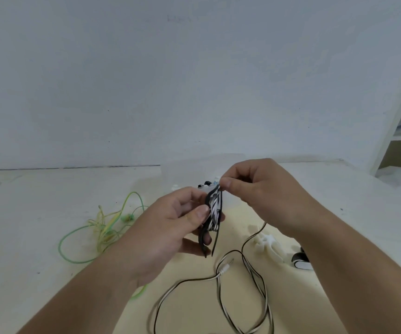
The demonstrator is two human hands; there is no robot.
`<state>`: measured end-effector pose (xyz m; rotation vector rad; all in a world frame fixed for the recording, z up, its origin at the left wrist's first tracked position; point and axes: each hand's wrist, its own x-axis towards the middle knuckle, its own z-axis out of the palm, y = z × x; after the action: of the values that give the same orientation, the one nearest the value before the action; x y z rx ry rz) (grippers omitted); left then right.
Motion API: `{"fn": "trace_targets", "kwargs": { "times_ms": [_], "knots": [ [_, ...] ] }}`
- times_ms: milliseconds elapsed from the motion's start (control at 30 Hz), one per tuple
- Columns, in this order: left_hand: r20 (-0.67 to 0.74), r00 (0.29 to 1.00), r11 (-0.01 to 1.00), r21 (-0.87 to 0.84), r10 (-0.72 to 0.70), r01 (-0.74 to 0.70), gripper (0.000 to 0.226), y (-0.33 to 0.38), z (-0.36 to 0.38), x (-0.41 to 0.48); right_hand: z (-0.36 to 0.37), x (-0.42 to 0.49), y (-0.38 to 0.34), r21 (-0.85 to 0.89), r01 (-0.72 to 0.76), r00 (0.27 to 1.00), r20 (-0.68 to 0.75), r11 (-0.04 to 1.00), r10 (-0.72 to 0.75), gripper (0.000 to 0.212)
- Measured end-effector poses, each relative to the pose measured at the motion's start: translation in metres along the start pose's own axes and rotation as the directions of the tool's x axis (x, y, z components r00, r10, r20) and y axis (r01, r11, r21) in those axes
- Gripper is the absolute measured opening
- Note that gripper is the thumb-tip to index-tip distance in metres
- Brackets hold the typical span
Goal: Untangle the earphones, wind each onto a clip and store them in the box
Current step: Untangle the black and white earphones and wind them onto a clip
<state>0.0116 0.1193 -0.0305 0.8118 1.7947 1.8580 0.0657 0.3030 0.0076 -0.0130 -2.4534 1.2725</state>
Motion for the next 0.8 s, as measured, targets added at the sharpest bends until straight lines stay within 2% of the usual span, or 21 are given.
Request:
{"fn": "trace_targets", "kwargs": {
  "times_ms": [167,300,400,567,667,733,800],
  "knots": [
    [-0.006,1.000,0.991,-0.135,0.020,-0.021,0.028,0.001,0.000,0.002,0.001,-0.001,0.005,-0.005,-0.119,0.977,0.177,0.993,0.118,0.030],
    [-0.115,0.992,0.968,-0.239,0.049,-0.075,0.029,0.000,-0.003,0.006,0.009,-0.005,0.005,0.005,-0.126,0.922,0.370,0.992,0.115,0.034],
    [-0.181,0.981,0.957,-0.266,0.067,-0.114,0.028,0.000,-0.006,0.008,0.018,-0.007,0.004,-0.005,-0.098,0.887,0.453,0.995,0.090,0.033],
    [-0.220,0.973,0.970,-0.211,0.071,-0.118,0.036,-0.001,-0.007,0.008,0.021,-0.011,0.003,-0.021,-0.089,0.833,0.547,0.996,0.086,0.033],
    [-0.280,0.958,0.975,-0.193,0.056,-0.114,0.018,-0.004,-0.008,0.008,0.015,-0.013,-0.003,-0.021,-0.053,0.792,0.608,0.998,0.055,0.032],
    [-0.338,0.936,0.992,-0.038,0.101,-0.120,0.009,-0.008,-0.010,0.010,0.011,-0.014,-0.008,0.018,-0.026,0.797,0.604,0.999,0.010,0.030],
    [-0.317,0.936,0.985,0.134,0.151,-0.113,0.010,-0.010,-0.010,0.011,0.007,-0.014,-0.013,0.066,0.013,0.857,0.513,0.998,-0.045,0.026]
  ]
}}
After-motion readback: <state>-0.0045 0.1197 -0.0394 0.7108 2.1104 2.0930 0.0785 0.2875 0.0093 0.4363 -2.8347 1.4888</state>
